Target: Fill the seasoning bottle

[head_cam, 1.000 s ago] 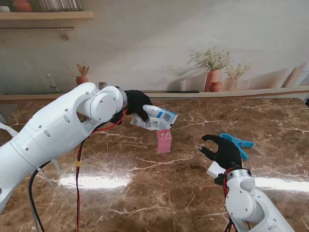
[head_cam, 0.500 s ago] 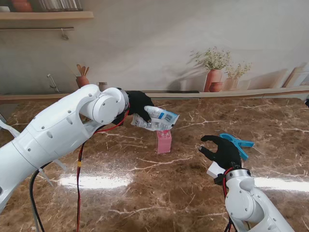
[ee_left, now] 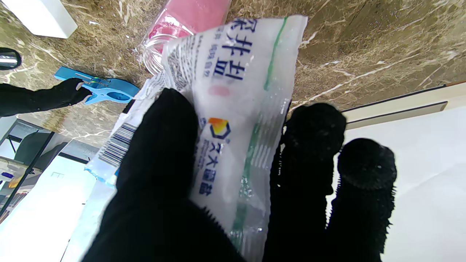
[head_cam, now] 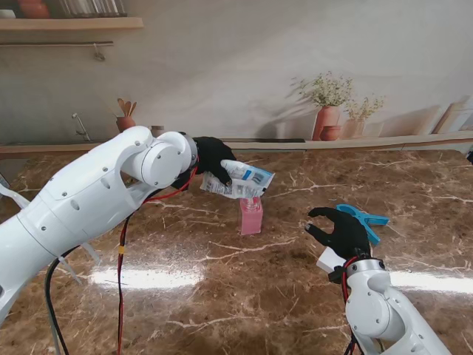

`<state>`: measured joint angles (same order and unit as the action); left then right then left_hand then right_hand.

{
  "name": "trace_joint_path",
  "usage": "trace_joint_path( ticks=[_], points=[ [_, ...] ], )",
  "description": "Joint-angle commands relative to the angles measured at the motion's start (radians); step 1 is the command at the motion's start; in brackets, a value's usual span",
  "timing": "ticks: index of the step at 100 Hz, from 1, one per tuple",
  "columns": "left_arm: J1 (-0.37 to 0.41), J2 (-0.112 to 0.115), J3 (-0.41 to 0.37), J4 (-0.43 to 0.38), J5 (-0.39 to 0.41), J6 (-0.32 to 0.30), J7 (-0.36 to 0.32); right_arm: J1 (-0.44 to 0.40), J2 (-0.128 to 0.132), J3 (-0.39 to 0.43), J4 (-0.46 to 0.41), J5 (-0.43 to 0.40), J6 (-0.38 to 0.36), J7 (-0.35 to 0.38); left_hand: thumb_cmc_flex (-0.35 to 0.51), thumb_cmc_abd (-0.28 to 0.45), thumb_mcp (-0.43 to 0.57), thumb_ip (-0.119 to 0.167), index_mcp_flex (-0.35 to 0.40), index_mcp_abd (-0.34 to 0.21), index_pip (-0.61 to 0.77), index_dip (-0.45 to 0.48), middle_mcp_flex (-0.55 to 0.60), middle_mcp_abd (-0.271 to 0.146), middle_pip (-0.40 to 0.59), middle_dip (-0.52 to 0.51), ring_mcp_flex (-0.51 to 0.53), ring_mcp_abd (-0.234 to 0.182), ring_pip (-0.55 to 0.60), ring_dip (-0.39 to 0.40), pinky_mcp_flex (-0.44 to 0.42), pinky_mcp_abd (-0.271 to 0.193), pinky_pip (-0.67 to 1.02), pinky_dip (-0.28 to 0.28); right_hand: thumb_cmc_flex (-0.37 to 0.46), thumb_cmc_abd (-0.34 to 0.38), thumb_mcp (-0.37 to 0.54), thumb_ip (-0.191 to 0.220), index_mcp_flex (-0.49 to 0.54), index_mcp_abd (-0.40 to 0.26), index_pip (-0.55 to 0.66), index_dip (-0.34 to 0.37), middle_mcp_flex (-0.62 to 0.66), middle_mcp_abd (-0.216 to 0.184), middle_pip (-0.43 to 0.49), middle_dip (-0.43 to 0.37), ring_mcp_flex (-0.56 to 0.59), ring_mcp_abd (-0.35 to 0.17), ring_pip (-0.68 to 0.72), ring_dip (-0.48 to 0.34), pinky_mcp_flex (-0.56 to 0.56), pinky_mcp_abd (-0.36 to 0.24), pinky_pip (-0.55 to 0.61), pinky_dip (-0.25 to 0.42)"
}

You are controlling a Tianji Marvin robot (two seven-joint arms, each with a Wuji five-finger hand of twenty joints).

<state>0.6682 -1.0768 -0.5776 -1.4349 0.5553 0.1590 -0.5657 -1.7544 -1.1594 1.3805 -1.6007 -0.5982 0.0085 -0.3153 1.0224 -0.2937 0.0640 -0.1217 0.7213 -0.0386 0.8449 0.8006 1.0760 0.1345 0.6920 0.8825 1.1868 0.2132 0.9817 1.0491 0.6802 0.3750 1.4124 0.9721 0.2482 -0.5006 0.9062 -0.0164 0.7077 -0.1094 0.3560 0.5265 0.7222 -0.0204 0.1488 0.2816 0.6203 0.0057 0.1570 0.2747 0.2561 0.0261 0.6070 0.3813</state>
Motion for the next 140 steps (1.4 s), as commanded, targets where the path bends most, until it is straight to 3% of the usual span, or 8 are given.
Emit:
trace_joint_path(
  ticks=[1, 37, 71, 111, 140],
  points=[
    [-0.007, -0.002, -0.003, 0.001, -0.003, -0.005, 0.005, -0.008, -0.002, -0.001, 0.005, 0.006, 0.004, 0.015, 0.158, 0.103, 0.049, 0.049, -0.017, -0.183, 0.098, 0.067, 0.055, -0.105, 0.157, 0.053, 0.04, -0.021, 0.043, 0.009, -0.002, 0.005, 0.055, 0.028, -0.047, 0.012, 0.019, 0.016, 0.011, -0.024, 0.01, 0.014, 0.004, -0.003, 0.003, 0.014, 0.003, 0.005, 0.002, 0.022, -0.004, -0.001, 0.005, 0.022],
    [0.041, 0.003, -0.041, 0.022, -0.013, -0.048, 0.024, -0.007, 0.001, -0.004, -0.001, 0.003, 0.014, 0.03, 0.16, 0.121, 0.045, 0.042, -0.021, -0.201, 0.105, 0.134, 0.032, -0.115, 0.152, 0.048, 0.014, -0.011, 0.03, 0.015, -0.029, 0.004, 0.04, 0.036, -0.047, 0.012, 0.02, 0.016, 0.01, -0.024, 0.009, 0.014, 0.005, -0.004, 0.003, 0.014, 0.001, 0.005, 0.002, 0.021, -0.005, -0.002, 0.004, 0.022],
    [0.15, 0.003, -0.142, 0.036, 0.017, -0.127, 0.114, -0.006, 0.004, -0.019, -0.019, -0.001, 0.027, 0.048, 0.162, 0.124, 0.038, 0.039, -0.016, -0.21, 0.104, 0.158, 0.034, -0.118, 0.152, 0.046, 0.014, -0.004, 0.032, 0.02, -0.031, 0.007, 0.042, 0.046, -0.048, 0.014, 0.019, 0.016, 0.011, -0.024, 0.01, 0.015, 0.002, -0.004, 0.002, 0.014, 0.0, 0.006, 0.001, 0.021, -0.005, -0.002, 0.004, 0.022],
    [0.24, -0.04, -0.194, 0.141, -0.017, -0.233, 0.341, -0.007, 0.01, -0.033, -0.049, -0.013, 0.045, 0.076, 0.165, 0.117, 0.032, 0.036, -0.01, -0.219, 0.106, 0.171, 0.039, -0.117, 0.158, 0.046, 0.019, 0.004, 0.042, 0.024, -0.03, 0.012, 0.048, 0.057, -0.049, 0.015, 0.019, 0.016, 0.011, -0.025, 0.01, 0.015, 0.002, -0.004, 0.002, 0.013, -0.002, 0.004, 0.0, 0.02, -0.005, -0.003, 0.003, 0.022],
    [0.31, -0.072, -0.244, 0.224, -0.067, -0.354, 0.506, -0.006, 0.015, -0.035, -0.07, -0.028, 0.057, 0.093, 0.166, 0.112, 0.036, 0.033, -0.013, -0.223, 0.117, 0.178, 0.033, -0.114, 0.159, 0.045, 0.008, 0.018, 0.038, 0.025, -0.048, 0.019, 0.04, 0.063, -0.044, 0.01, 0.019, 0.015, -0.025, -0.007, -0.009, 0.009, -0.003, -0.002, 0.0, 0.012, -0.001, 0.003, 0.001, 0.02, -0.003, -0.004, 0.004, 0.022]
  ],
)
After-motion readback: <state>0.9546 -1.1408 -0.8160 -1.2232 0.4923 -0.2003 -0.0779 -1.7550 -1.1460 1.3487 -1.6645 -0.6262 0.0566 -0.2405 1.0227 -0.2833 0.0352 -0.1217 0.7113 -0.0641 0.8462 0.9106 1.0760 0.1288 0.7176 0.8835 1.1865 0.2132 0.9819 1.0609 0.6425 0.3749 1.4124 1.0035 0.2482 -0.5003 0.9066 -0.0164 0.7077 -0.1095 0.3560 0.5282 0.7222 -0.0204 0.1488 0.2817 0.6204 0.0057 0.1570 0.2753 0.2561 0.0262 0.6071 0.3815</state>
